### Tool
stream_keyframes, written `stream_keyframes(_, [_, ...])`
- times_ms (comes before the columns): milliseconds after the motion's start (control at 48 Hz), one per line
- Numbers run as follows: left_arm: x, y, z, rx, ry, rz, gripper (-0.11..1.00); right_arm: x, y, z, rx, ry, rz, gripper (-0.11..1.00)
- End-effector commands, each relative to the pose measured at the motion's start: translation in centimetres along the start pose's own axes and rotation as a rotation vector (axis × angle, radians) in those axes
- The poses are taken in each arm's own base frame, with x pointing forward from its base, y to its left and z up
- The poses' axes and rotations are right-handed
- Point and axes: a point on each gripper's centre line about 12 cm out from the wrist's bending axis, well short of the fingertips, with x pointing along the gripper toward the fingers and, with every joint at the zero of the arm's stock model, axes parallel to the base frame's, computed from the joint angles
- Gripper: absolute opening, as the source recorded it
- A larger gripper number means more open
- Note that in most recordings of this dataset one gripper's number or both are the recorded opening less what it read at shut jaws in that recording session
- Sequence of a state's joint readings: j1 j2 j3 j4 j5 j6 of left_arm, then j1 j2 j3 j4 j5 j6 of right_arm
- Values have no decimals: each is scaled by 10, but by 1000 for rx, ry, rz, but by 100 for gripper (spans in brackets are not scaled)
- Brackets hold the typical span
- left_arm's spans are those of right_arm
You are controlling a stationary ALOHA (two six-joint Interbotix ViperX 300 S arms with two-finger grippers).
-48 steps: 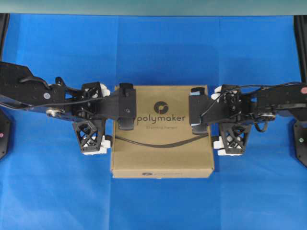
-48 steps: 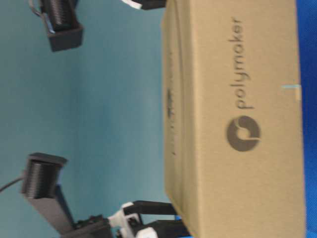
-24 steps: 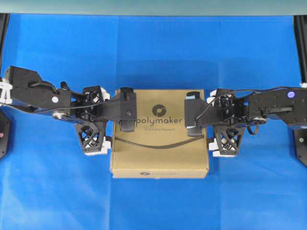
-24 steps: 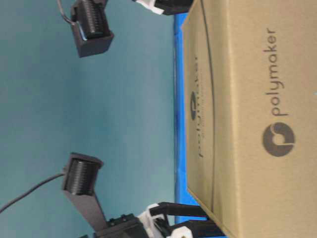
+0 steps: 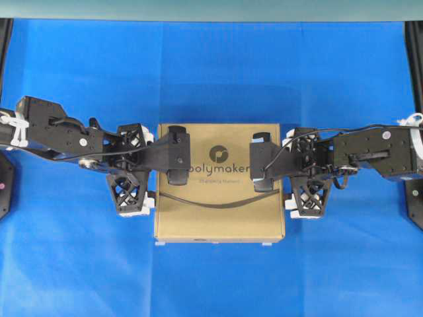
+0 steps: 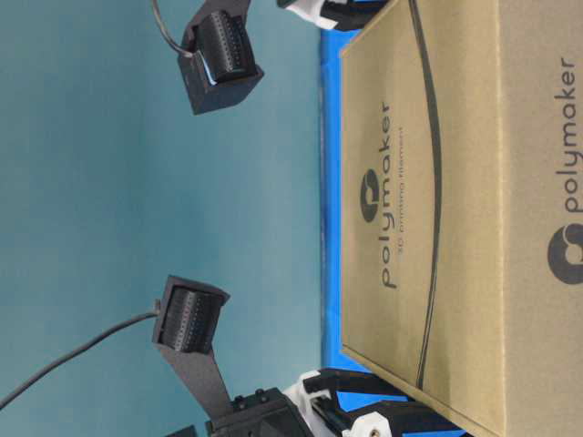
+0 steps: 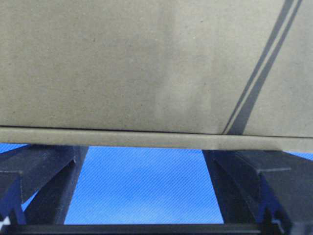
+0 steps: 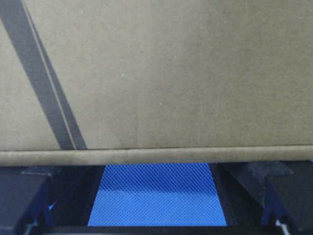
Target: Lift up the cardboard box by clamping it between your arms.
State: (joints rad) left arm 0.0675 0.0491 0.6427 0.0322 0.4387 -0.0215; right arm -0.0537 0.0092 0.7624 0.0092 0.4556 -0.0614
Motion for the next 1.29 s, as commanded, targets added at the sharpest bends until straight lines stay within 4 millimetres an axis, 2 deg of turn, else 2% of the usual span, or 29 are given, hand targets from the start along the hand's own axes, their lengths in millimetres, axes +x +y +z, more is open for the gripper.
stream_keyframes(0, [-1,7,9,-26,-44,8,87,-5,-1,12,15,-61,-2,100])
stream_keyframes(312, [-2,12,-6,-38,-16,13,87,-5,-2,-4,45,-41,-2,100])
stream_keyframes(583, [-3,12,-14,-42,-4,14,87,-8,-2,-9,63,-54,-2,100])
stream_keyframes(771, [-8,12,-22,-44,10,14,87,-17,-1,-18,66,-48,-1,100])
stream_keyframes(896, [-21,12,-28,-45,-12,15,87,-33,-2,-26,77,-81,-2,100])
stream_keyframes(1083, [-55,11,-36,-54,-101,15,87,-66,-2,-38,84,-161,-5,100])
stream_keyframes(1271, [-91,10,-43,-49,-268,14,87,-88,-2,-49,86,-263,-10,100])
